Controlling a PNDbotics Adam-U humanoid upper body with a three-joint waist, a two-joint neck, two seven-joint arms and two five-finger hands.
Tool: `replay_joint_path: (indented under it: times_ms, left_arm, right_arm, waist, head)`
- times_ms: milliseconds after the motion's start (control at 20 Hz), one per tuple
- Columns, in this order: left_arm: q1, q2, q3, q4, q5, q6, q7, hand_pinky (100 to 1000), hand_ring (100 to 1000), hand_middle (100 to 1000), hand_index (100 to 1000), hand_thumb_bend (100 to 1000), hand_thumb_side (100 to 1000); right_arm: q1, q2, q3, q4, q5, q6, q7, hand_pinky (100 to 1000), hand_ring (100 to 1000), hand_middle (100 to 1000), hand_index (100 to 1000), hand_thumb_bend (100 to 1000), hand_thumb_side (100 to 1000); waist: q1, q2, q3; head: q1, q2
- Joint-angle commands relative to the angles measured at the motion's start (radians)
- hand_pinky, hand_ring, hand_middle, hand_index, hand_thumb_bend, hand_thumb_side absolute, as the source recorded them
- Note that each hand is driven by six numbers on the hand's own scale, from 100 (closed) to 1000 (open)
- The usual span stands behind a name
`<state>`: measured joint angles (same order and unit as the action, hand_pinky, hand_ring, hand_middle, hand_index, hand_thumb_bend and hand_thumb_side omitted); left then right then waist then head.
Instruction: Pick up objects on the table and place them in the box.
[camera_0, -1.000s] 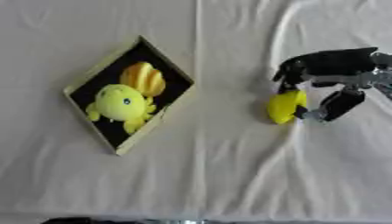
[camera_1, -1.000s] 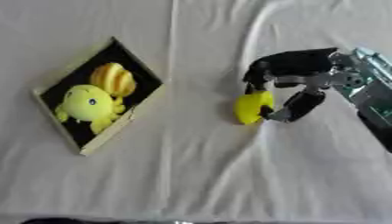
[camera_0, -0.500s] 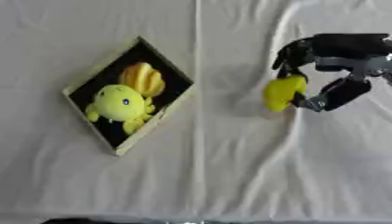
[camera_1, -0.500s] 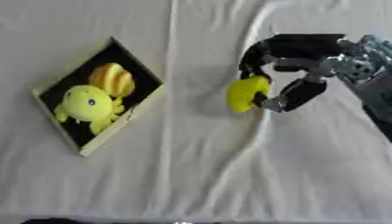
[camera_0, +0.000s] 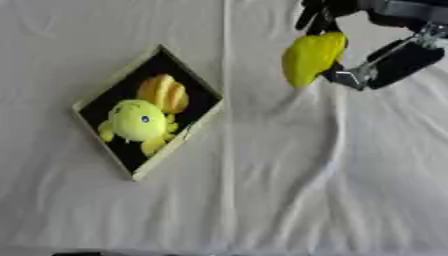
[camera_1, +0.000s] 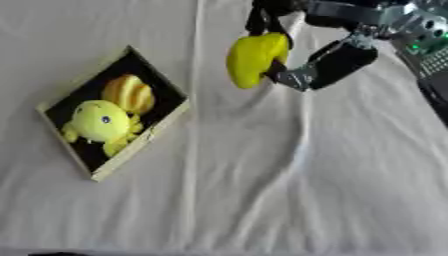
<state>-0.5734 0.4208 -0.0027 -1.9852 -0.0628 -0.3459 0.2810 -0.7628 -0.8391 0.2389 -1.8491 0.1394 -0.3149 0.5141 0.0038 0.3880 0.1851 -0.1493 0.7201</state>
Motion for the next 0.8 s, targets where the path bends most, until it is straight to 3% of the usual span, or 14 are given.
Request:
replay_joint_path:
  times_ms: [50, 350, 600, 650, 700, 800]
  left_arm:
    - [-0.013, 0.009, 0.002, -0.015, 0.003, -0.006, -0.002, 725, 752, 719, 875, 100, 395]
    - [-0.039, -0.006, -0.005, -0.015, 0.001, -0.023, -0.007, 731, 754, 719, 873, 100, 365]
    - [-0.07, -0.021, -0.017, -0.015, 0.002, -0.049, -0.013, 735, 754, 718, 871, 100, 334]
    - [-0.075, -0.023, -0.019, -0.015, 0.002, -0.054, -0.014, 736, 754, 718, 871, 100, 334]
    - [-0.081, -0.026, -0.022, -0.015, 0.002, -0.059, -0.015, 736, 754, 718, 871, 100, 329]
    - [-0.095, -0.035, -0.027, -0.015, 0.004, -0.066, -0.018, 738, 755, 719, 872, 100, 324]
  right_arm:
    - [-0.066, 0.03, 0.0, 0.021, -0.038, 0.019, 0.007, 899, 746, 280, 447, 100, 231]
    - [-0.197, 0.15, 0.013, 0.145, -0.029, 0.062, -0.018, 893, 740, 281, 448, 100, 279]
    - [-0.267, 0.23, 0.042, 0.29, 0.103, 0.027, -0.088, 882, 742, 288, 455, 100, 249]
    - [-0.275, 0.245, 0.048, 0.318, 0.134, 0.013, -0.101, 882, 742, 288, 455, 100, 104]
    - [-0.283, 0.261, 0.056, 0.348, 0.167, -0.001, -0.113, 878, 742, 294, 460, 100, 236]
    - [-0.295, 0.289, 0.068, 0.403, 0.239, -0.031, -0.145, 872, 745, 310, 477, 100, 229]
  waist:
    - [-0.002, -0.017, 0.006]
    - [-0.01, -0.011, 0.035]
    - [-0.015, -0.004, 0.06]
    - [-0.015, -0.002, 0.063]
    - [-0.015, 0.0, 0.068]
    - [-0.016, 0.006, 0.079]
  head:
    - [-0.013, -0.016]
    - [-0.056, -0.026]
    - [-0.099, -0.035]
    - [-0.104, -0.036]
    - [-0.111, -0.039]
    - [-0.127, -0.044]
